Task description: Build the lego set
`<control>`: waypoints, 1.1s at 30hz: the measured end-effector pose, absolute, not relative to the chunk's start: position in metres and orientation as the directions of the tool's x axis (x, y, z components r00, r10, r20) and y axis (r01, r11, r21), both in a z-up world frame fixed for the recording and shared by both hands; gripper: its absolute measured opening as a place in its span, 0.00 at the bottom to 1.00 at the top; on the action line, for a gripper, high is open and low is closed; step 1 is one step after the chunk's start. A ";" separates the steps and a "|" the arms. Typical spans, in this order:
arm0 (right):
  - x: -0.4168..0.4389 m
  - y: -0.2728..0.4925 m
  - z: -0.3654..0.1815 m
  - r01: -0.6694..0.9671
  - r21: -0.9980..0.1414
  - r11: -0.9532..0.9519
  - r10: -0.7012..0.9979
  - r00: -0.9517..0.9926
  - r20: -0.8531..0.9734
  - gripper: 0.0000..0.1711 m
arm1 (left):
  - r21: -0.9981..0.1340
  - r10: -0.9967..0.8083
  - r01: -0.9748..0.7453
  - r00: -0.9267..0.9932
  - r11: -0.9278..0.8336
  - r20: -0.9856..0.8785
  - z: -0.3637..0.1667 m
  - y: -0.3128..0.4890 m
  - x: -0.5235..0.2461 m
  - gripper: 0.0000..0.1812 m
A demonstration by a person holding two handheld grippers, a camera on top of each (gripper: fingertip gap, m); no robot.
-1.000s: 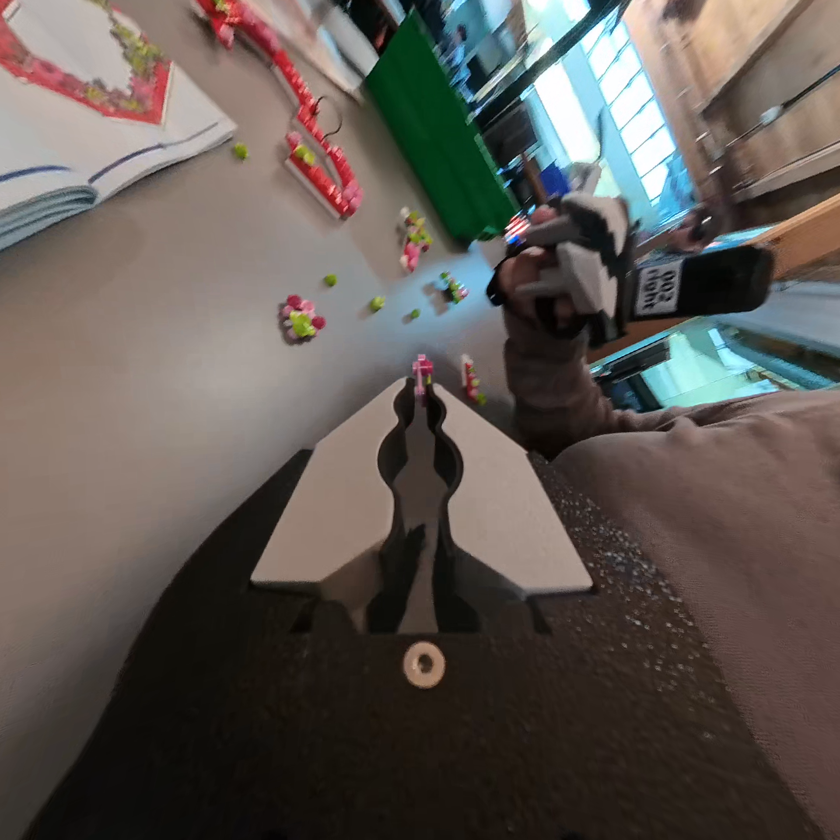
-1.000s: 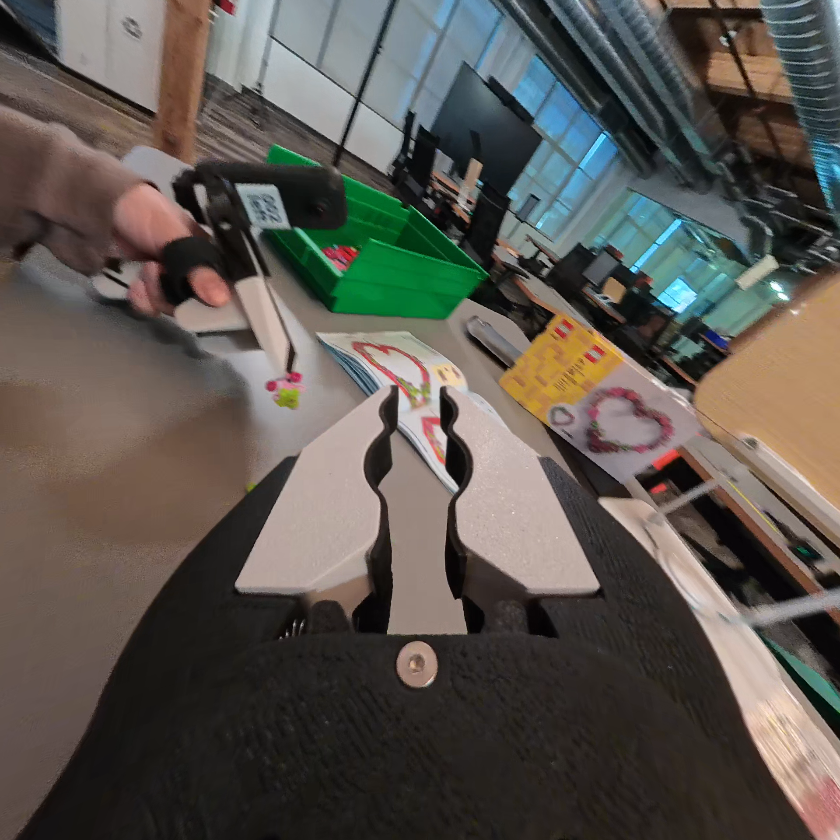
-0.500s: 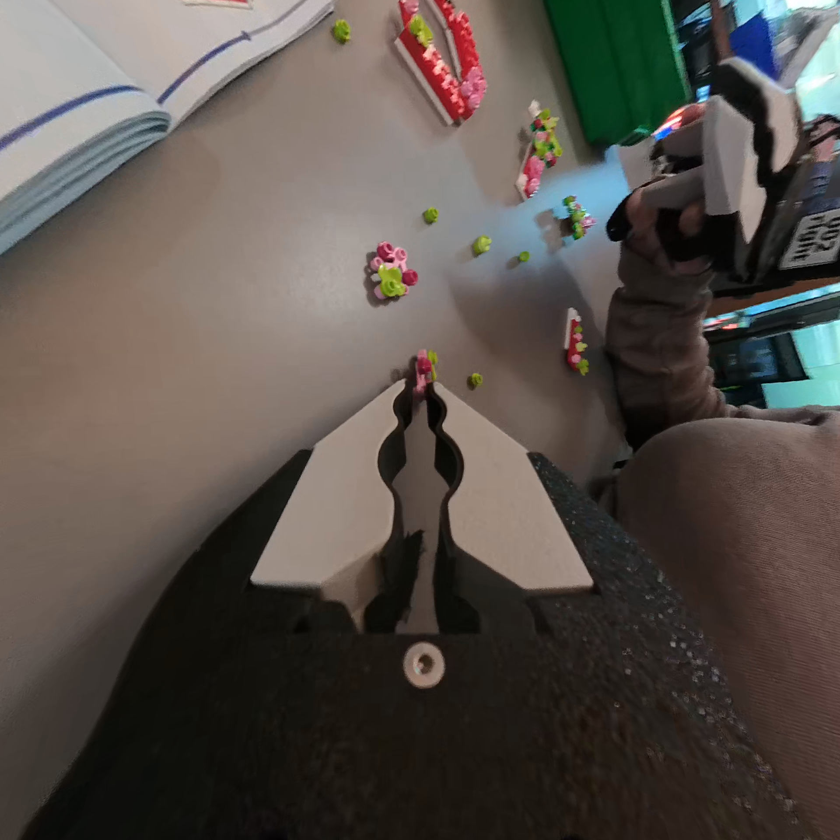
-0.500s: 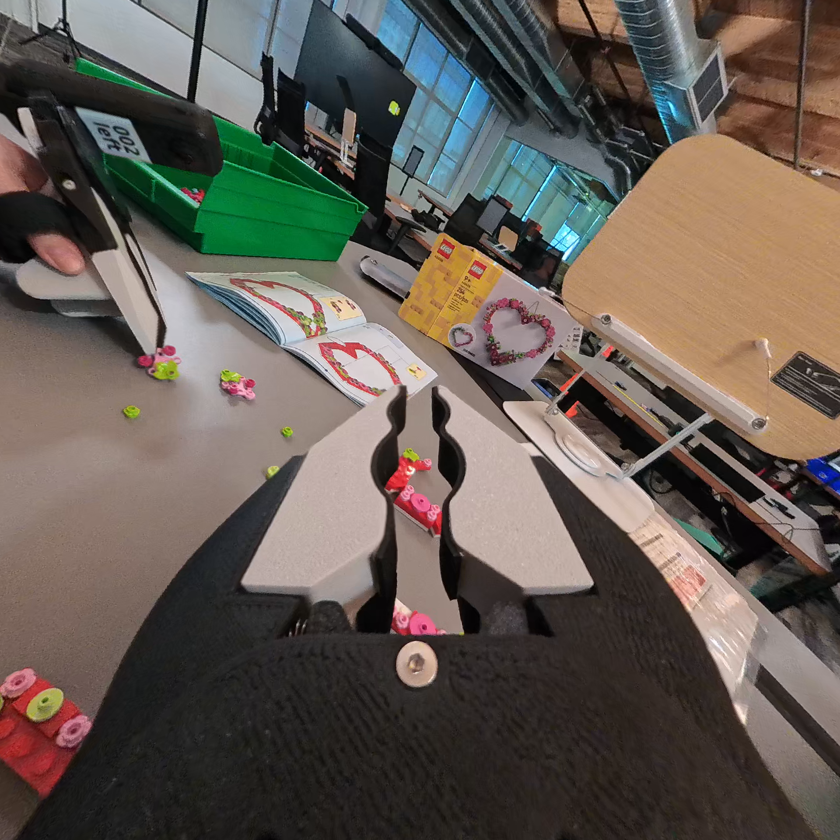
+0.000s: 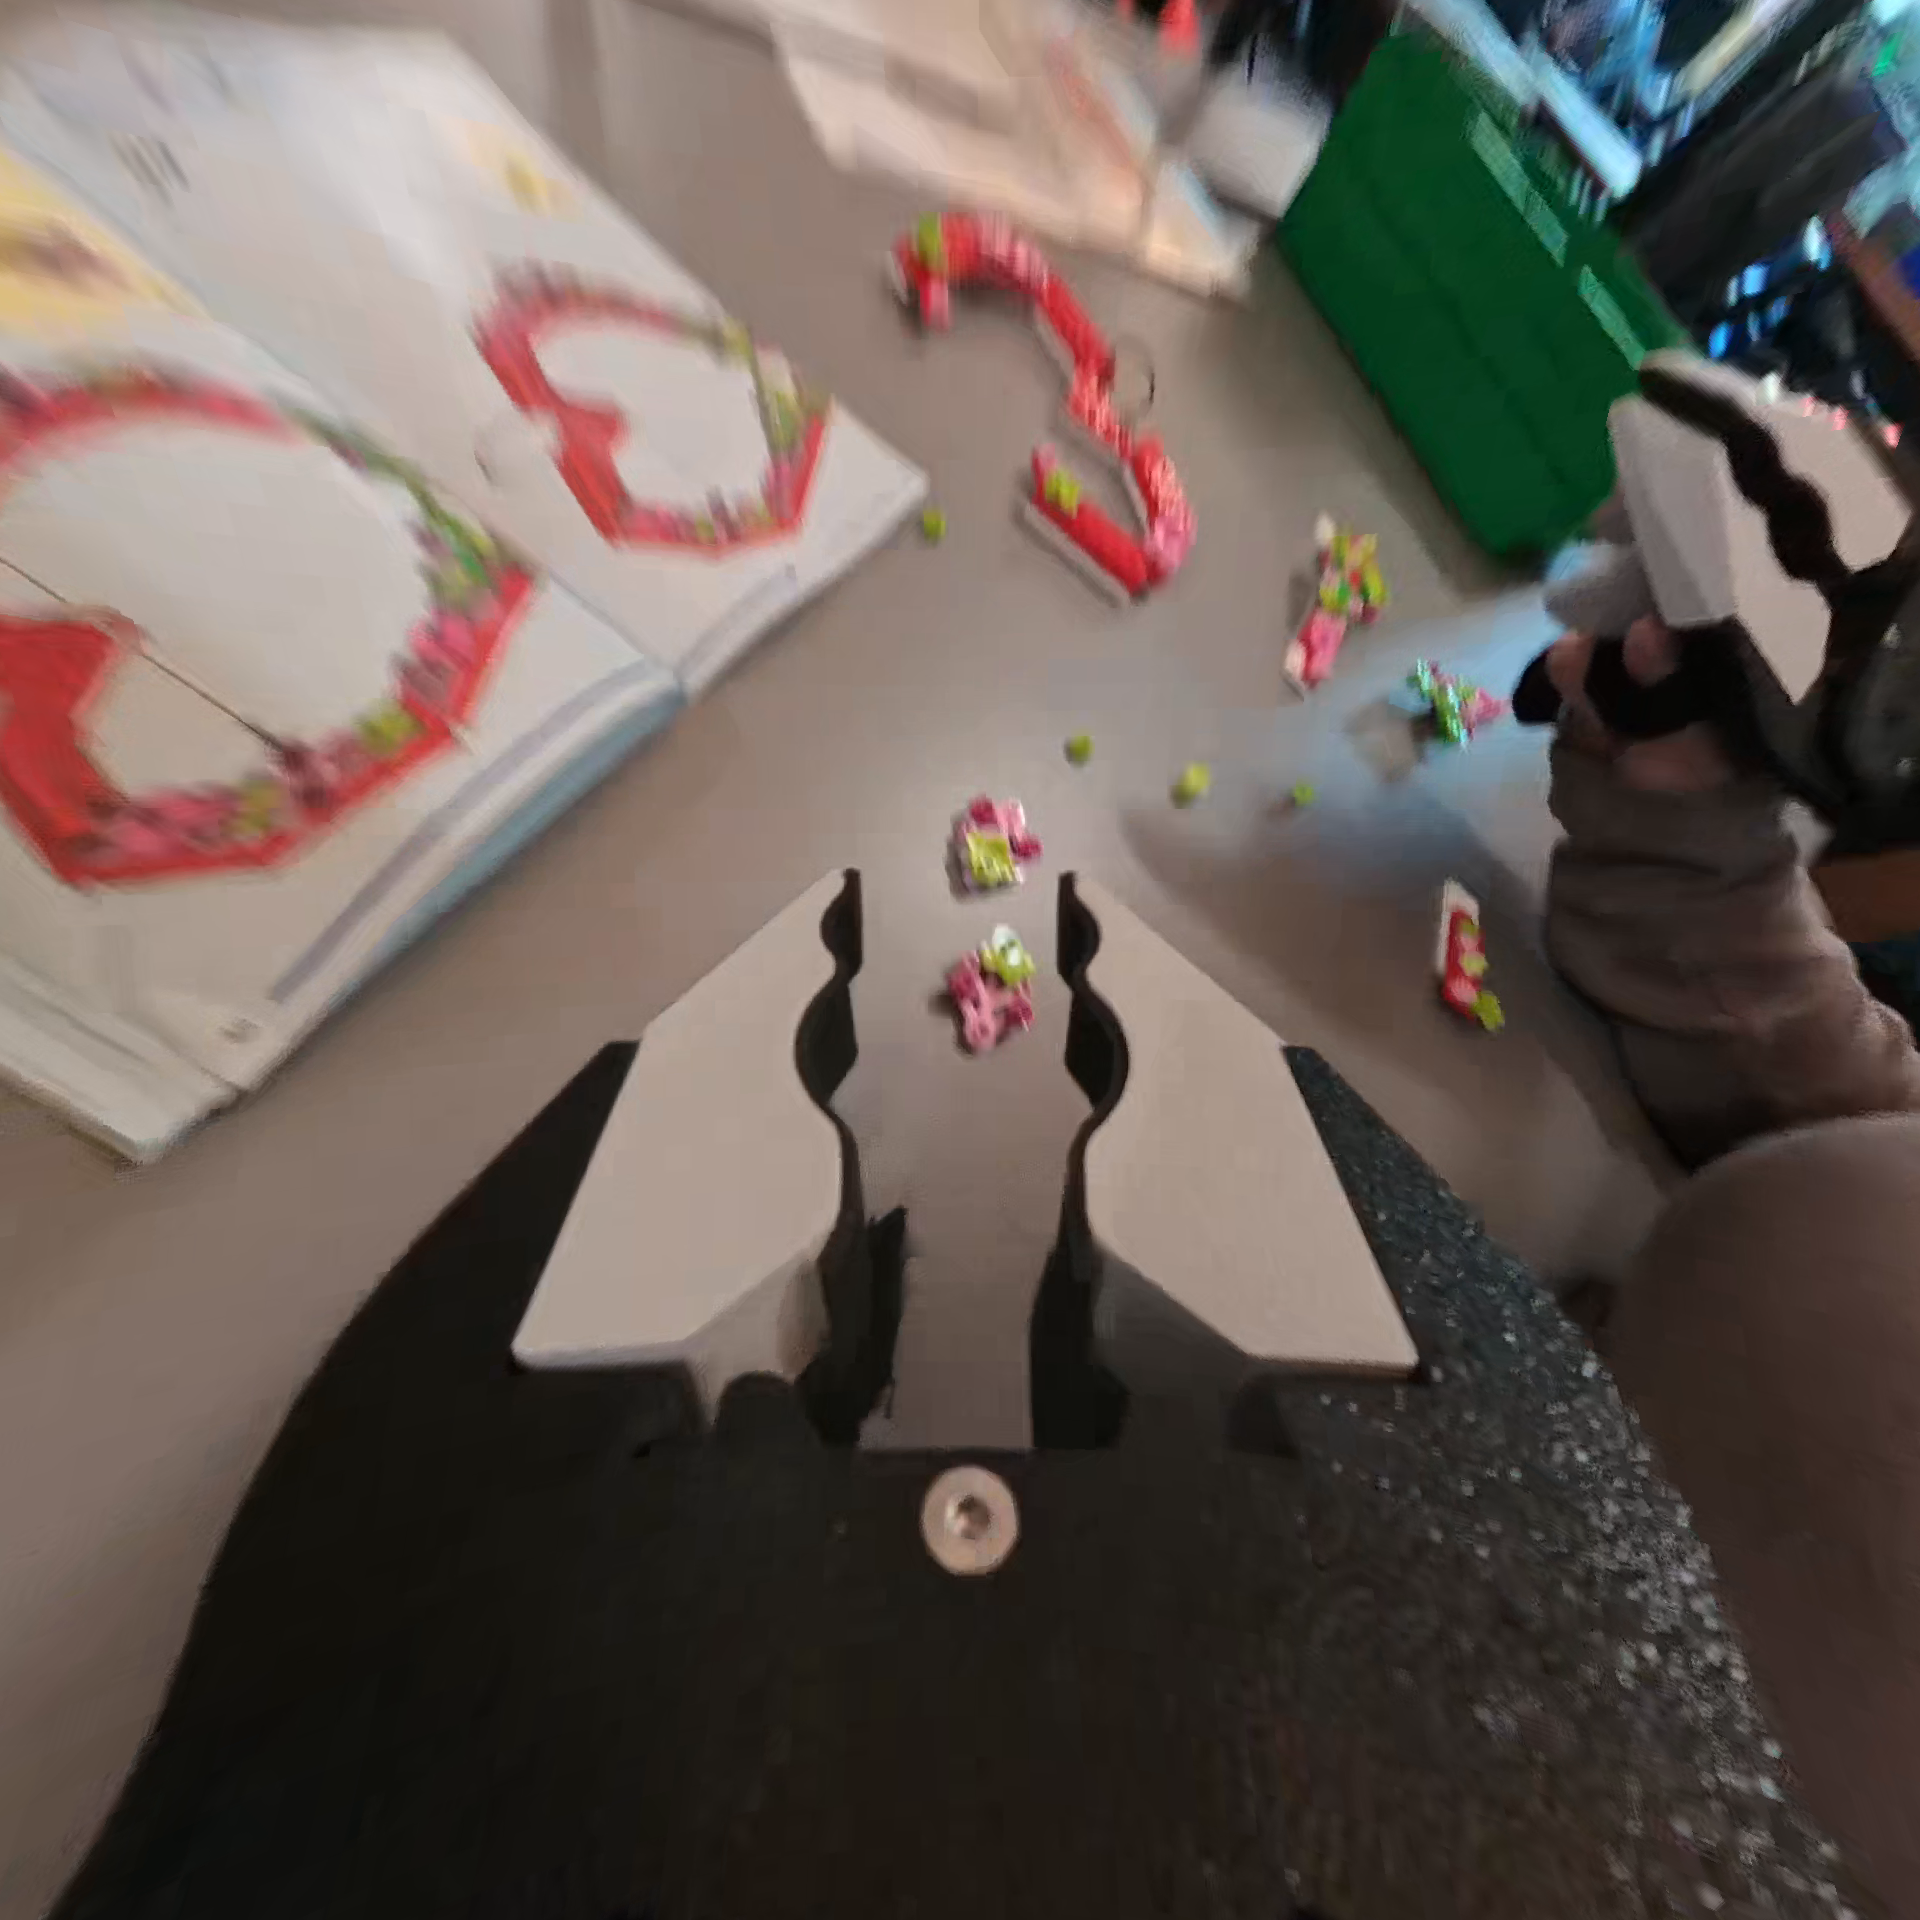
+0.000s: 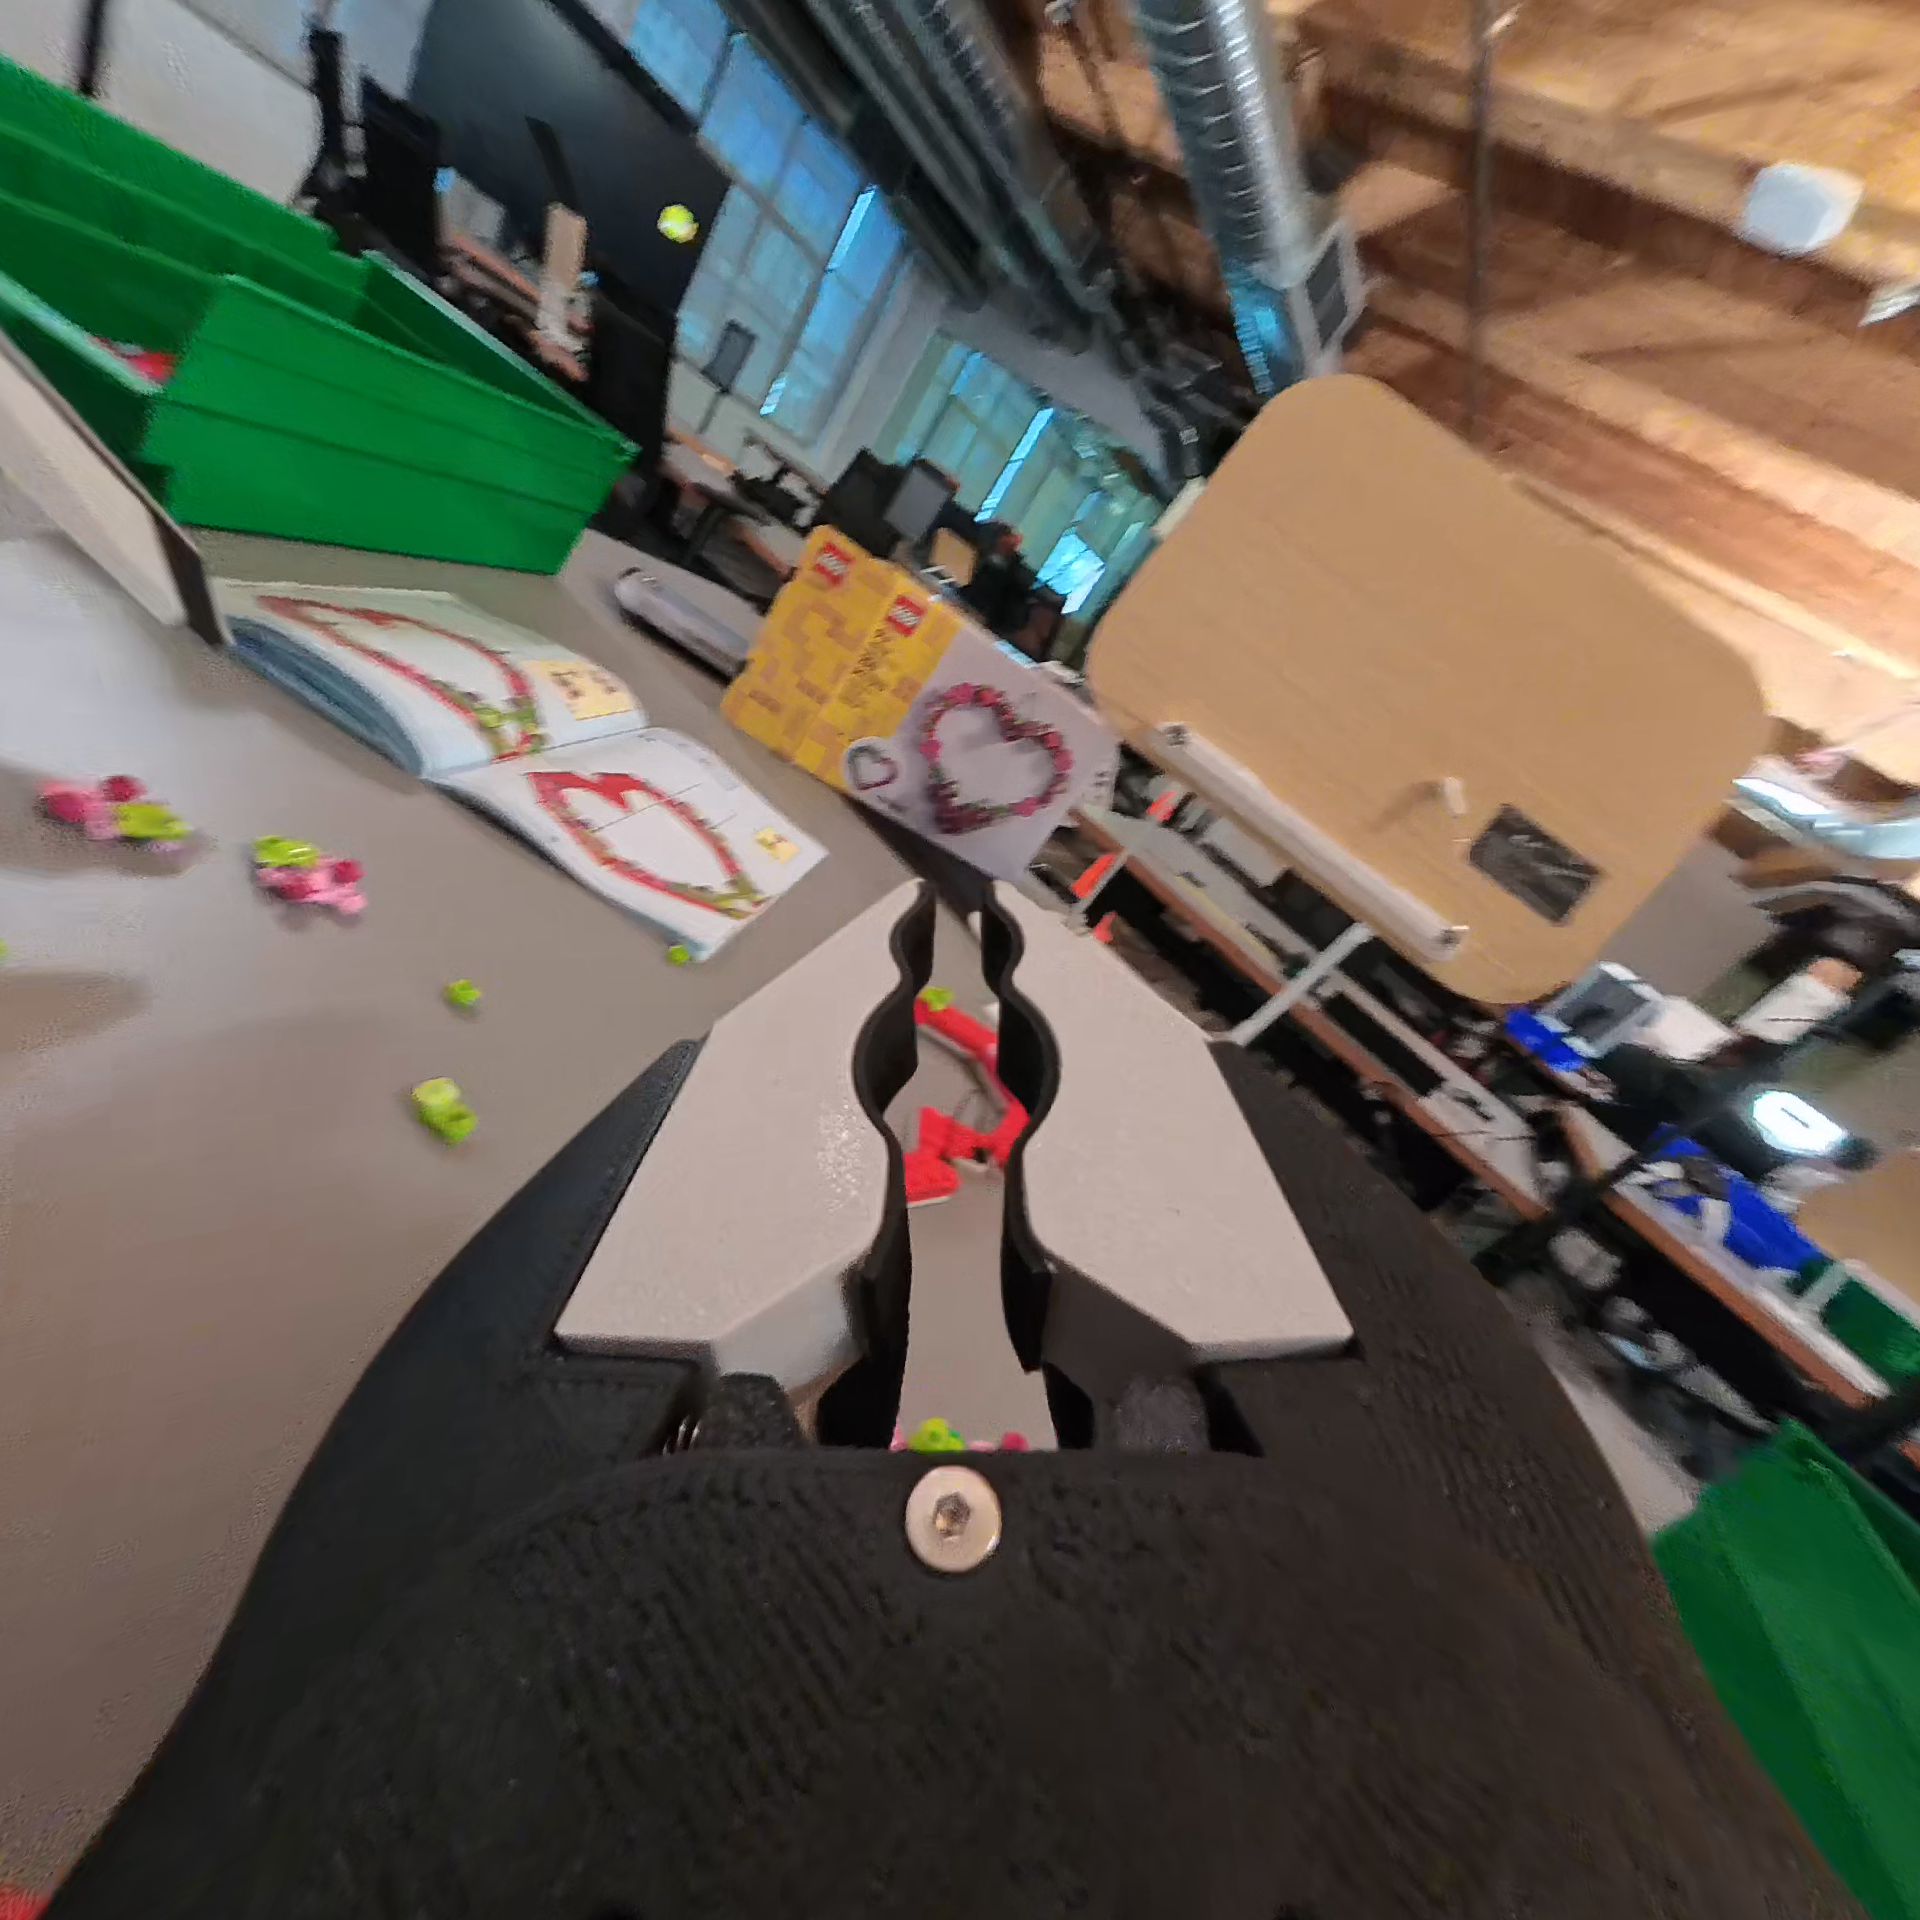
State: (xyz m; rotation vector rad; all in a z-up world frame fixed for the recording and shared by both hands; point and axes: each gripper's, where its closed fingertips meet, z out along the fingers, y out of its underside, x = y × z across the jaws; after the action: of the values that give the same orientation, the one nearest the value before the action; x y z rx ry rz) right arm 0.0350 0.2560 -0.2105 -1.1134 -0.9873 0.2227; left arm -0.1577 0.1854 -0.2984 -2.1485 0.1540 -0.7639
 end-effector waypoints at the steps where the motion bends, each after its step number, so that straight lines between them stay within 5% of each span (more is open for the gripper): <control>1: 0.041 0.258 -0.205 0.305 -0.818 0.487 0.559 0.611 0.560 0.04 | -0.807 -0.362 0.164 0.831 -0.568 0.423 -0.287 0.191 -0.165 0.19; 8: 0.081 0.271 -0.186 0.471 -0.655 0.591 0.240 0.672 0.700 0.07 | -0.985 -0.400 -0.010 0.915 -0.173 0.061 -0.262 0.219 -0.180 0.24; 16: 0.068 0.267 -0.202 0.541 -0.526 0.656 0.162 0.580 0.798 0.06 | -0.971 -0.469 -0.146 0.856 0.187 -0.219 -0.226 0.240 -0.146 0.30; 26: 0.072 0.265 -0.195 0.412 -0.614 0.673 0.250 0.654 0.713 0.10 | -0.854 -0.446 -0.270 0.760 0.445 -0.472 -0.208 0.232 -0.112 0.29; 33: 0.075 0.270 -0.194 0.391 -0.640 0.662 0.253 0.687 0.681 0.14 | -0.803 -0.351 -0.279 0.789 0.526 -0.504 -0.198 0.232 -0.114 0.47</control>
State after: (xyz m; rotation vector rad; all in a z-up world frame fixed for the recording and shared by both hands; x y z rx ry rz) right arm 0.0747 0.2703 -0.1945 -0.8708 -0.8377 -0.0890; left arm -0.1139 0.2322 -0.1983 -1.0386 0.6917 -0.0473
